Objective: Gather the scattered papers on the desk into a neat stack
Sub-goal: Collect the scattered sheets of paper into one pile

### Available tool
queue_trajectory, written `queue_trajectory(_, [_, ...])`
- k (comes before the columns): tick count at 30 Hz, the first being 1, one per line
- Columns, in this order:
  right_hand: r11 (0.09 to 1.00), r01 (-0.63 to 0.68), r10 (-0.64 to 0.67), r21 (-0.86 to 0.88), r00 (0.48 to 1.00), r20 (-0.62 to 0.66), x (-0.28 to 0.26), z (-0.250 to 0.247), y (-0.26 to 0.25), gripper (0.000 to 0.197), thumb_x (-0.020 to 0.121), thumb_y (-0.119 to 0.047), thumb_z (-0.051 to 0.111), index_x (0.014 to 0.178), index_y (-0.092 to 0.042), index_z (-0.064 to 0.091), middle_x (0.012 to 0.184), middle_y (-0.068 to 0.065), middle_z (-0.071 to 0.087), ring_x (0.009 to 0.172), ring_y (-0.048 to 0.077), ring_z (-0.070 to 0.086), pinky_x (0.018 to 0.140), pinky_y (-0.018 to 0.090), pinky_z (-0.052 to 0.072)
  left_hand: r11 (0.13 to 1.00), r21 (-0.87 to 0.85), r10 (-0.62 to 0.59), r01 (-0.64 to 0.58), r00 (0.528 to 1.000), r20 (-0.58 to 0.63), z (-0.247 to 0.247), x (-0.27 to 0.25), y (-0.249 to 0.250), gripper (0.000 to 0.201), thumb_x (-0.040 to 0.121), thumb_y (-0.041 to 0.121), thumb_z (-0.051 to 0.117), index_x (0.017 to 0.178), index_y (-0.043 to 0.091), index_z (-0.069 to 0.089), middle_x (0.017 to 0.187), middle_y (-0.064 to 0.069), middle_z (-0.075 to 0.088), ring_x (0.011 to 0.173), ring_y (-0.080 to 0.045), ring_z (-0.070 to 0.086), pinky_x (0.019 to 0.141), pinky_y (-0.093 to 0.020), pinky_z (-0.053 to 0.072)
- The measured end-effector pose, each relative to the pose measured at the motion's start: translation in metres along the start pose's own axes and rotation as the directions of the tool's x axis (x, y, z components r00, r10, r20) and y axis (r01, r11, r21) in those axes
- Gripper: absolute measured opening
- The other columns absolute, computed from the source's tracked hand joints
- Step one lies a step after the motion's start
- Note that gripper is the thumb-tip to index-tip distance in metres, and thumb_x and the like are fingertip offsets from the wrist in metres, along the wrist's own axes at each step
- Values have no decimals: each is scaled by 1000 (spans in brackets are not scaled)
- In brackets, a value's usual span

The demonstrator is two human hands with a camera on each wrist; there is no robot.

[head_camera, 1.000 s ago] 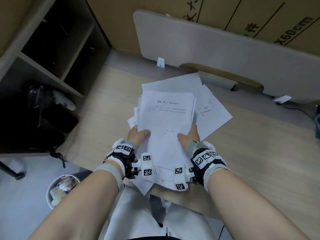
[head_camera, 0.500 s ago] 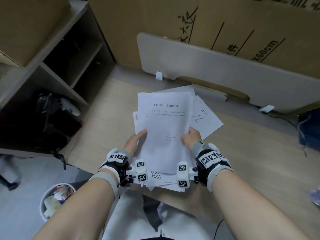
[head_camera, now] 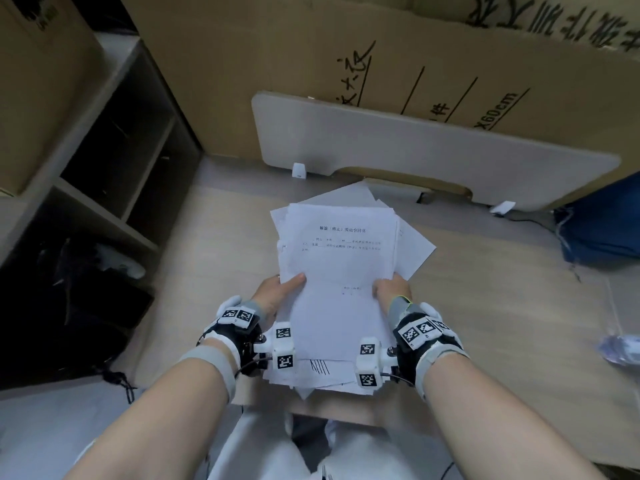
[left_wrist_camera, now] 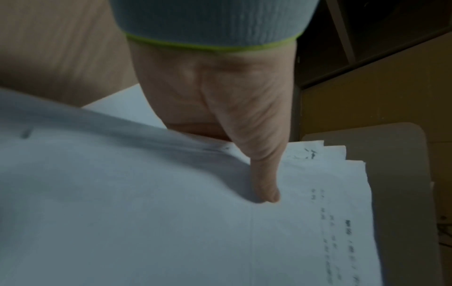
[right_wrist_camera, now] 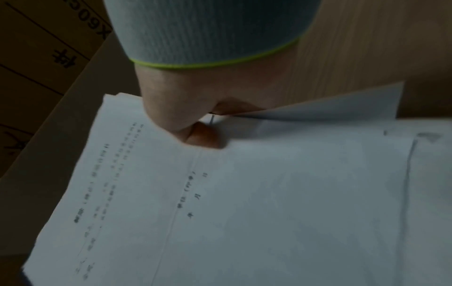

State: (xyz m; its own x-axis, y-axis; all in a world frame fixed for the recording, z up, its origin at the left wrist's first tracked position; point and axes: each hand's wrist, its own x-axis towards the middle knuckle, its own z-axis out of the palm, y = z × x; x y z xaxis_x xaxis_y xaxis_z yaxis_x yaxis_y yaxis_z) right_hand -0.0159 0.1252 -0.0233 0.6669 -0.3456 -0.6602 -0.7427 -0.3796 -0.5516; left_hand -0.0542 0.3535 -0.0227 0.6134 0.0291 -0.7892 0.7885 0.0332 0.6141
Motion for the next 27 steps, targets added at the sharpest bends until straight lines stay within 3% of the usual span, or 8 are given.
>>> queue_trajectory(4, [995,96,-96,5,993,66,-11,23,-7,24,87,-28,57,109,-19,59,98,2,64,90,27,62,83,33,48,999,2,50,-50,994,-99,-13,7,16,44,95,36,62,130,10,58,122,-9,69,106,-29,67,101,-46,50])
queue_trajectory(8, [990,113,-96,-83,978,188,-5,30,-2,37,93,-39,52,114,-10,63,104,9,68,98,29,65,84,33,46,999,3,36,-36,966,-255,-20,19,18,40,95,36,58,124,9,56,115,-10,68,92,-27,67,83,-35,52])
queue_trajectory(14, [987,156,-139,-40,949,282,21,22,-3,22,81,-38,70,91,-19,65,84,-3,66,86,23,63,81,33,51,998,-51,-41,23,914,-403,-18,34,13,52,99,34,56,139,2,48,137,-14,58,121,-35,57,93,-37,44])
queue_trajectory(17, [993,104,-79,-58,939,336,38,16,-5,50,66,-48,79,107,-24,63,99,-7,63,95,20,63,90,35,51,999,-48,-45,22,833,-552,-15,33,16,52,99,31,54,140,-1,45,141,-15,54,127,-34,52,96,-33,37])
queue_trajectory(20, [968,65,52,-242,893,448,48,11,-3,58,65,-28,82,119,-26,60,113,-3,62,99,18,63,91,31,52,997,-71,-59,17,766,-640,-16,30,17,47,96,29,55,133,-1,51,132,-18,59,113,-32,57,86,-31,37])
queue_trajectory(22, [915,115,107,-387,855,508,56,13,3,58,70,-16,79,125,-17,61,121,3,63,97,16,61,82,23,47,996,-90,-79,24,734,-675,-17,30,11,46,94,28,56,130,0,54,127,-18,62,105,-31,59,82,-31,38])
queue_trajectory(24, [859,165,127,-484,847,516,52,17,3,48,69,-13,72,116,-8,66,111,6,71,89,19,69,69,23,46,994,-102,-92,28,709,-699,-22,30,5,46,93,27,57,130,0,54,127,-18,63,105,-32,60,81,-30,38])
queue_trajectory(27, [872,109,139,-478,880,455,48,28,8,43,69,-15,66,110,-2,65,96,14,72,71,24,62,68,31,50,993,-110,-103,33,679,-727,-29,28,3,49,96,29,55,135,0,51,136,-17,59,120,-33,57,84,-25,34])
